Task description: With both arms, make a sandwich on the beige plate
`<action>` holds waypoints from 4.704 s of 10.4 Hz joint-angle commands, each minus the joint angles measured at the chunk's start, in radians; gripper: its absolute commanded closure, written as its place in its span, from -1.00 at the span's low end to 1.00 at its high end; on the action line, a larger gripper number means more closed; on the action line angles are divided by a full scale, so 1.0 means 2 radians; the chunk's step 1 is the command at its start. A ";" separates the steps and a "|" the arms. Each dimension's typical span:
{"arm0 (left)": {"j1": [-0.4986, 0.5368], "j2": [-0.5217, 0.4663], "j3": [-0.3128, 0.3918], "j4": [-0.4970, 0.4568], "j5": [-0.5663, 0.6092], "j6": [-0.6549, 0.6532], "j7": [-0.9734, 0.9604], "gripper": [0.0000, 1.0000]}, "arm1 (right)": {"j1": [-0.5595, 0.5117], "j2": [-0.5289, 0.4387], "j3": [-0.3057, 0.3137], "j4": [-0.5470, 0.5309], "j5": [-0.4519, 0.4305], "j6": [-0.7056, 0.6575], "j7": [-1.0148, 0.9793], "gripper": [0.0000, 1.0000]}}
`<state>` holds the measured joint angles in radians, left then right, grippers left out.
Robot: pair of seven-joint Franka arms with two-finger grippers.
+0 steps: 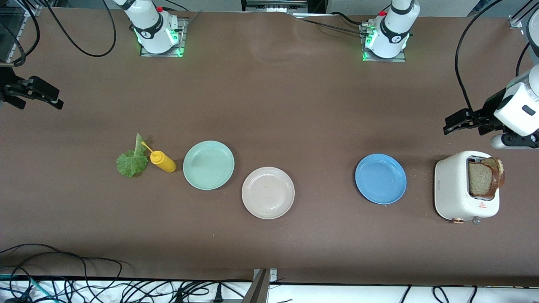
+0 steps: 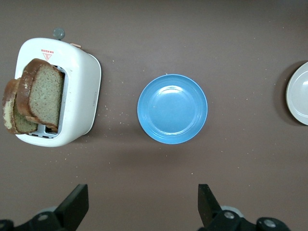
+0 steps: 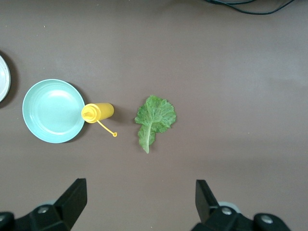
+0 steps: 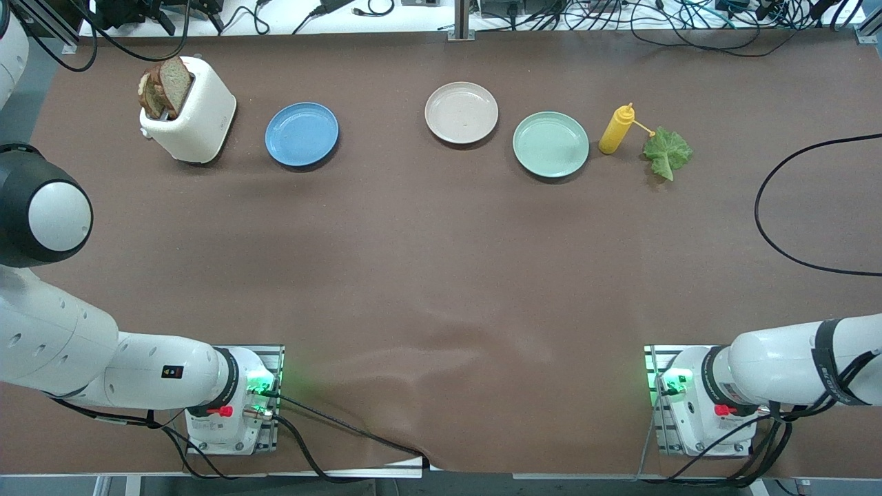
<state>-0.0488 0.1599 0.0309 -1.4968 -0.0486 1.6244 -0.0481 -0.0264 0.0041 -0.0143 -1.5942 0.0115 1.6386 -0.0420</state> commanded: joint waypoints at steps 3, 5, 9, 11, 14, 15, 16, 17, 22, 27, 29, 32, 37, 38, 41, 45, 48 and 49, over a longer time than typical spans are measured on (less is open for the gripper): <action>-0.002 0.008 0.003 0.014 0.002 -0.008 0.003 -1.00 | -0.005 0.002 0.003 0.008 0.007 -0.002 -0.001 -1.00; 0.004 0.011 0.004 0.015 0.025 -0.008 0.012 -1.00 | -0.005 0.002 0.003 0.008 0.007 -0.002 -0.001 -1.00; 0.051 0.036 0.009 0.018 0.027 -0.004 0.107 -1.00 | -0.005 0.002 0.003 0.008 0.007 -0.002 -0.001 -1.00; 0.080 0.063 0.009 0.037 0.027 0.001 0.158 -1.00 | -0.005 0.002 0.002 0.008 0.007 -0.001 -0.001 -1.00; 0.109 0.112 0.009 0.064 0.026 0.027 0.207 -1.00 | -0.005 0.002 0.003 0.008 0.007 -0.001 -0.001 -1.00; 0.109 0.125 0.009 0.064 0.026 0.050 0.208 -1.00 | -0.005 0.002 0.003 0.008 0.007 -0.001 -0.001 -1.00; 0.109 0.139 0.009 0.064 0.026 0.072 0.208 -1.00 | -0.005 0.002 0.002 0.008 0.007 -0.001 -0.001 -1.00; 0.113 0.147 0.009 0.064 0.026 0.088 0.209 -1.00 | -0.005 0.002 0.002 0.008 0.007 -0.001 -0.001 -1.00; 0.125 0.176 0.009 0.064 0.026 0.117 0.213 -0.95 | -0.005 0.002 0.002 0.008 0.007 -0.001 -0.001 -1.00; 0.119 0.196 0.006 0.065 0.021 0.161 0.212 -0.95 | -0.005 0.002 0.002 0.008 0.007 -0.001 -0.001 -1.00; 0.117 0.199 0.005 0.065 0.020 0.162 0.212 -0.82 | -0.005 0.002 0.002 0.008 0.007 -0.001 -0.001 -1.00; 0.118 0.200 0.005 0.065 0.021 0.162 0.212 -0.28 | -0.005 0.002 0.003 0.008 0.007 -0.001 -0.001 -1.00; 0.122 0.199 0.006 0.065 0.022 0.162 0.211 1.00 | -0.005 0.002 0.002 0.008 0.007 -0.001 -0.001 -1.00; 0.123 0.199 0.007 0.065 0.022 0.162 0.211 1.00 | -0.005 0.002 0.002 0.008 0.007 -0.001 -0.001 -1.00; 0.123 0.195 0.007 0.084 0.022 0.156 0.204 1.00 | -0.005 0.002 0.002 0.008 0.007 -0.001 -0.001 -1.00; 0.118 0.175 0.000 0.142 0.020 0.056 0.168 1.00 | -0.005 0.002 0.002 0.008 0.008 -0.001 -0.001 -1.00; 0.075 0.169 -0.016 0.171 0.017 0.000 0.041 1.00 | -0.005 0.002 0.003 0.008 0.007 -0.001 -0.001 -1.00; 0.060 0.168 -0.028 0.171 0.005 -0.001 -0.032 1.00 | -0.005 0.002 0.002 0.008 0.007 -0.001 -0.001 -1.00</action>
<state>0.1167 0.4991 -0.0104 -1.1690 -0.0215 1.6462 0.0322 -0.0280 0.0046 -0.0145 -1.5941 0.0115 1.6407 -0.0420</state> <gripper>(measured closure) 0.912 0.000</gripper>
